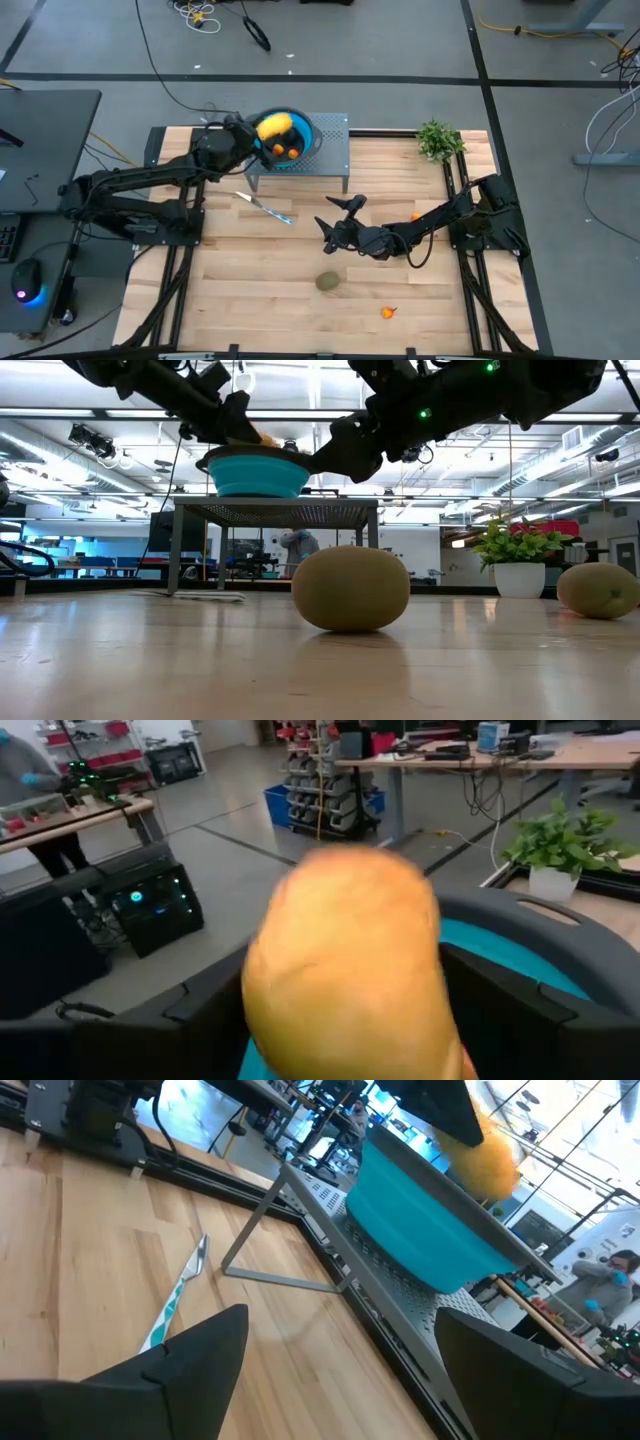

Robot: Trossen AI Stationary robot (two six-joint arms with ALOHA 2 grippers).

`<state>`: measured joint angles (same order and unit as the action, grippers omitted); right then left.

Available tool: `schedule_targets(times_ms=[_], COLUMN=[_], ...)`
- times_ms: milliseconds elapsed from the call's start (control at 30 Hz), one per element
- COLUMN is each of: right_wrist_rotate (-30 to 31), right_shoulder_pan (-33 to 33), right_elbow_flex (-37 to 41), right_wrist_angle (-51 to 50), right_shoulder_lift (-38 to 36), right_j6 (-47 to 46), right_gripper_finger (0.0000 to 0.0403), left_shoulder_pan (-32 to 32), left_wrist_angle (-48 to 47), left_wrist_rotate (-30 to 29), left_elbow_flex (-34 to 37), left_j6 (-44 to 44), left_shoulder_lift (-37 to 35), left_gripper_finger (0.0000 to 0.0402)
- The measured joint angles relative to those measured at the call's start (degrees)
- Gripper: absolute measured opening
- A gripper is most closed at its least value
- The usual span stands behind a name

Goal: Pick & Place Fruit
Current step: Put the mango into the blue strainer bowl, then put the left green kiwi into the blue strainer bowl

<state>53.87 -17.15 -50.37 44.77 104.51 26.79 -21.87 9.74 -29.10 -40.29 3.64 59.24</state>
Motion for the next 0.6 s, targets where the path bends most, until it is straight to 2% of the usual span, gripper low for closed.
schedule_targets(times_ms=[100,300,400,500,600], right_wrist_rotate=[0.0,-0.1,-0.1,-0.3,-4.2], right_shoulder_pan=[0.0,0.0,0.0,-0.1,-0.2], right_elbow_flex=[0.0,0.0,0.0,0.0,0.0], right_wrist_angle=[-0.4,-1.5,-1.5,-1.4,-1.4], right_shoulder_lift=[0.0,0.0,0.0,0.0,0.0], right_j6=[0.0,-1.5,-1.5,-1.0,-0.9], right_gripper_finger=[0.0332,0.0332,0.0332,0.0332,0.0332], left_shoulder_pan=[0.0,0.0,0.1,0.8,2.4], left_wrist_angle=[0.0,0.1,0.6,1.4,1.5], left_wrist_rotate=[2.3,2.9,3.4,6.3,10.6], left_elbow_flex=[0.0,0.0,0.0,0.0,0.0], left_j6=[0.0,0.1,0.0,-0.6,-1.6], left_shoulder_lift=[0.0,0.0,-0.1,-0.7,-2.0], left_gripper_finger=[0.0341,0.0391,0.0398,0.0396,0.0393])
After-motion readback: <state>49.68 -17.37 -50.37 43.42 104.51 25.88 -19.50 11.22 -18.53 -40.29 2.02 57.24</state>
